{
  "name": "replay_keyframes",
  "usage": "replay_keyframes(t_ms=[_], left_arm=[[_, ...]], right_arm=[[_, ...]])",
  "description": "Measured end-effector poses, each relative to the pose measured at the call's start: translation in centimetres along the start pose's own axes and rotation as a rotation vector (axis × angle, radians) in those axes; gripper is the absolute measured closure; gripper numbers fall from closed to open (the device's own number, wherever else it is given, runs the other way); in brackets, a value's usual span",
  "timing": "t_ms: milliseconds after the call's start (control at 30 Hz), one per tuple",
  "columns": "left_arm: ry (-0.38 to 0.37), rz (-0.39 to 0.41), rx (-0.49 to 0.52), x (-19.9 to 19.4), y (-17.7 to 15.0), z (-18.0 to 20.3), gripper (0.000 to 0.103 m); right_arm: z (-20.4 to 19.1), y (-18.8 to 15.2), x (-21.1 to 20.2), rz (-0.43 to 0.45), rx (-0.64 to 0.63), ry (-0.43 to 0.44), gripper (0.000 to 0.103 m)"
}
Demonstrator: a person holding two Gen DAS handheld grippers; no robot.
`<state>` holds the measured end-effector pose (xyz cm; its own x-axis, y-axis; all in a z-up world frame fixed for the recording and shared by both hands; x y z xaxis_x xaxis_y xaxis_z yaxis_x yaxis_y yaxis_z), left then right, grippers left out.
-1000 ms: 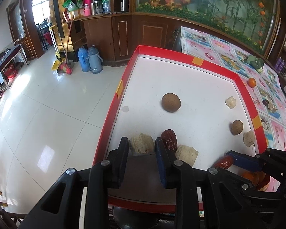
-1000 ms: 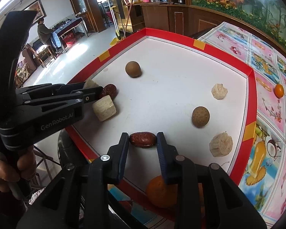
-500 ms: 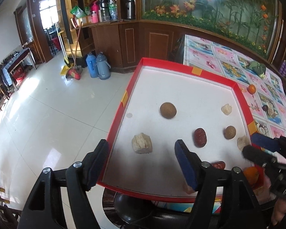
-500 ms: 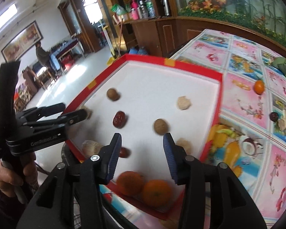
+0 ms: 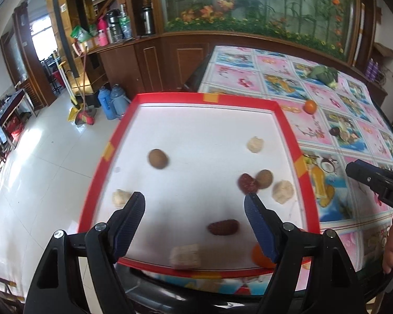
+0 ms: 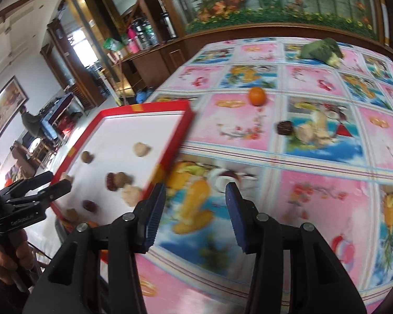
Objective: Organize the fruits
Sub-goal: 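Move both grippers back to the fruits on the tablecloth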
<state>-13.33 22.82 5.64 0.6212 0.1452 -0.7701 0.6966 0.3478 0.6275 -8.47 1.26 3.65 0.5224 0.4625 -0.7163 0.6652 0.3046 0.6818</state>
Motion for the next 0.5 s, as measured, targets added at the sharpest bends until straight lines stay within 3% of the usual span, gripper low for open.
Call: replay_keyframes(t_ms=[267,500], left_arm=[[-0.020,-0.020,0.095,0.1,-0.4,4.5,0.025],[-0.025,-0.013,0.162,0.7,0.8,8.4,0.024]], right_arm=[[8.4,-2.2,-1.4,-0.011,0.115,-0.116,0.053],[12.9,-0.7,0.7,-0.034,0.135,-0.177,0.054]])
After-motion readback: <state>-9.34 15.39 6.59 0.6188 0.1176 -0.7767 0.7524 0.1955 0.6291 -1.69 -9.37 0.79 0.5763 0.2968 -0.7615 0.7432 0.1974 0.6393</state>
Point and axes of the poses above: each gripper's, at about its wrist camera, not at the fingertips, and x roughly the way its jaws point, z to its right, y to its top, the point moved 1 cm from there along x, roughly the way its jaws point, and after that the axes turned 15 degrees about -x, right-handed, at the moved point
